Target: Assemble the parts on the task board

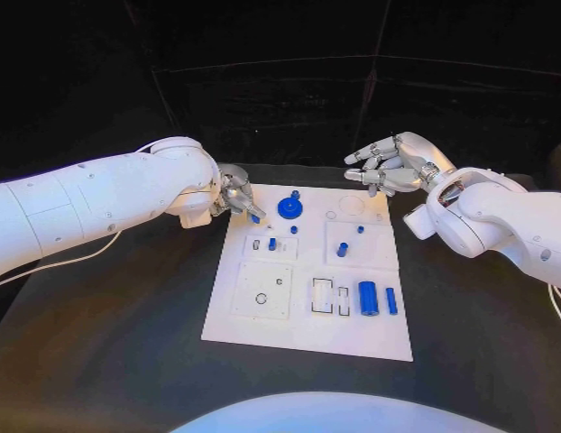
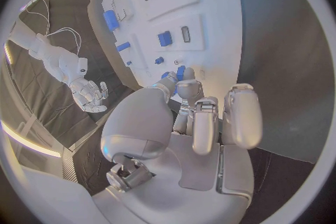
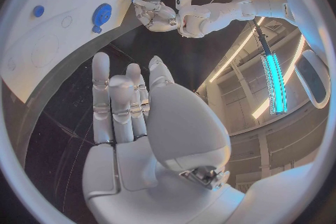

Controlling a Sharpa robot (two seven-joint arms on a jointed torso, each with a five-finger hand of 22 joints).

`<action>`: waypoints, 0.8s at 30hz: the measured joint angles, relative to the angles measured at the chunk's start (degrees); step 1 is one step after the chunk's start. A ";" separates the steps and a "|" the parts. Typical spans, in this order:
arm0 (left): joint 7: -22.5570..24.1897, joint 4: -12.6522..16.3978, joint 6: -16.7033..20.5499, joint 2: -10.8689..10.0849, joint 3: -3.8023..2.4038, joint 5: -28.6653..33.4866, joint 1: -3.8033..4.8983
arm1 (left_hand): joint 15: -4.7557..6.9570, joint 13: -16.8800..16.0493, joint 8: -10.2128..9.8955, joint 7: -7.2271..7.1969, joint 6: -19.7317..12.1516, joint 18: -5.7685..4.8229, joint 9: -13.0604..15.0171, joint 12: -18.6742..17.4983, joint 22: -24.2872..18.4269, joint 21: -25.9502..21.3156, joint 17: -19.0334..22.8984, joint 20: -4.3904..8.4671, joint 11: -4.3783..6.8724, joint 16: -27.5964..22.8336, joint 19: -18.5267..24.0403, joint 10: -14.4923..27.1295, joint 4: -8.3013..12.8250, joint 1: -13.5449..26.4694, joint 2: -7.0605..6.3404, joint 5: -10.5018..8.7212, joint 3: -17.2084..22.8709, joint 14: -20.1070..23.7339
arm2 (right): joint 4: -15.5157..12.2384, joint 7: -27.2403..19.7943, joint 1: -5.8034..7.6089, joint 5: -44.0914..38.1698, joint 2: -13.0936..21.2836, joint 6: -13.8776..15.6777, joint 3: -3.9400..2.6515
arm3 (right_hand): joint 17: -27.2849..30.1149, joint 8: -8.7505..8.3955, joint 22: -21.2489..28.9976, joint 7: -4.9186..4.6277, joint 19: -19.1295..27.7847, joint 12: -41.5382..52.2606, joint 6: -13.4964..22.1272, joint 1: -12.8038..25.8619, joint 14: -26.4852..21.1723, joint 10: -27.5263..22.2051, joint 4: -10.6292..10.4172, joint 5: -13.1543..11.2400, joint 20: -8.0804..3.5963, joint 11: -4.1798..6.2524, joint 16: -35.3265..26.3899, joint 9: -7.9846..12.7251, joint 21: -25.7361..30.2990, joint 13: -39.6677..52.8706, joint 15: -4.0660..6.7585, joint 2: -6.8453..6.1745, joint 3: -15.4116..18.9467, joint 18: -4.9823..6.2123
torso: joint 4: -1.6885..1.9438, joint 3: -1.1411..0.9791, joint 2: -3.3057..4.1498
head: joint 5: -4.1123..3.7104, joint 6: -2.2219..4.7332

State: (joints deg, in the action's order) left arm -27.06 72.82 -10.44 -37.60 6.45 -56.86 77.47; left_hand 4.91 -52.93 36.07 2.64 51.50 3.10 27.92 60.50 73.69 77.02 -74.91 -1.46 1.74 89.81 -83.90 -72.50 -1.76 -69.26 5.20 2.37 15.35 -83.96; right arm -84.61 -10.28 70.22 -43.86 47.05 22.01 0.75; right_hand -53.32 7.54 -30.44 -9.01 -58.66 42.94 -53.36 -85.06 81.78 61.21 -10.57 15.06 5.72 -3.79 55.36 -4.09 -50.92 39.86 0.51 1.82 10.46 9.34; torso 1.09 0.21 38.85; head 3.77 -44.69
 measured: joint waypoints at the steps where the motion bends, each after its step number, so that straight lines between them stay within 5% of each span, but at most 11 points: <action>1: 0.16 0.90 0.59 -0.45 0.02 -0.24 -0.17 | 0.00 -0.05 0.02 0.00 0.00 0.00 0.01 0.00 0.08 0.00 0.00 0.00 -0.05 0.00 0.00 -0.25 0.01 0.00 0.00 0.00 0.01 0.00 | 0.05 0.00 0.00 0.00 0.00 -0.01 0.00 | 0.00 0.00 0.00 0.00 0.00 0.00 0.00 0.00 0.00 0.00 0.00 0.00 0.00 0.00 0.00 0.00 0.00 0.00 0.00 0.00 0.00 0.00 | 0.02 -0.01 -0.01 | 0.03 0.00; 13: 1.79 7.29 6.90 -4.19 0.16 -5.37 -2.46 | 0.00 -0.27 0.33 -0.19 0.21 0.00 0.13 0.28 0.48 0.31 0.00 0.20 0.16 0.00 -0.20 -0.57 0.74 0.92 -0.91 0.12 1.85 0.00 | 0.50 -0.01 0.00 0.00 -0.02 -0.09 0.01 | 0.01 0.00 0.00 0.00 0.00 0.00 0.00 0.00 0.00 0.00 0.00 0.00 0.00 0.00 0.00 0.00 0.00 0.01 0.00 0.00 0.00 0.00 | 0.20 0.05 -0.07 | 0.15 -0.16; 24: 1.79 8.85 8.37 -5.04 0.18 -8.69 -3.65 | 0.00 -0.26 0.32 -0.17 0.22 0.01 0.17 0.28 0.59 0.30 0.00 0.20 0.02 0.00 -0.20 -0.83 1.14 1.44 -1.43 0.11 2.87 0.00 | 0.73 -0.04 -0.02 0.00 -0.12 -0.15 0.01 | 0.01 0.00 0.00 0.00 0.00 0.00 0.00 0.00 0.00 0.00 0.00 0.00 0.00 0.00 0.00 0.00 0.00 0.01 0.00 0.00 0.00 0.00 | 0.09 0.05 -0.02 | 0.20 -0.39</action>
State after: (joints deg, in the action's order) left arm -25.26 81.67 -2.07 -42.64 6.63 -65.55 73.82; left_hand 4.91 -53.19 36.39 2.47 51.72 3.10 28.09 60.79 74.28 77.32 -74.91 -1.26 1.76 89.81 -84.10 -73.33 -0.62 -67.82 3.77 2.48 18.22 -83.96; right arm -83.87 -10.32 70.20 -43.86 46.93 21.86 0.77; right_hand -53.31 7.54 -30.44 -9.01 -58.66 42.94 -53.36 -85.06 81.78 61.21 -10.57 15.06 5.72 -3.79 55.36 -4.09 -50.92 39.87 0.51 1.82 10.46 9.35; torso 1.18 0.26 38.84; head 3.97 -45.08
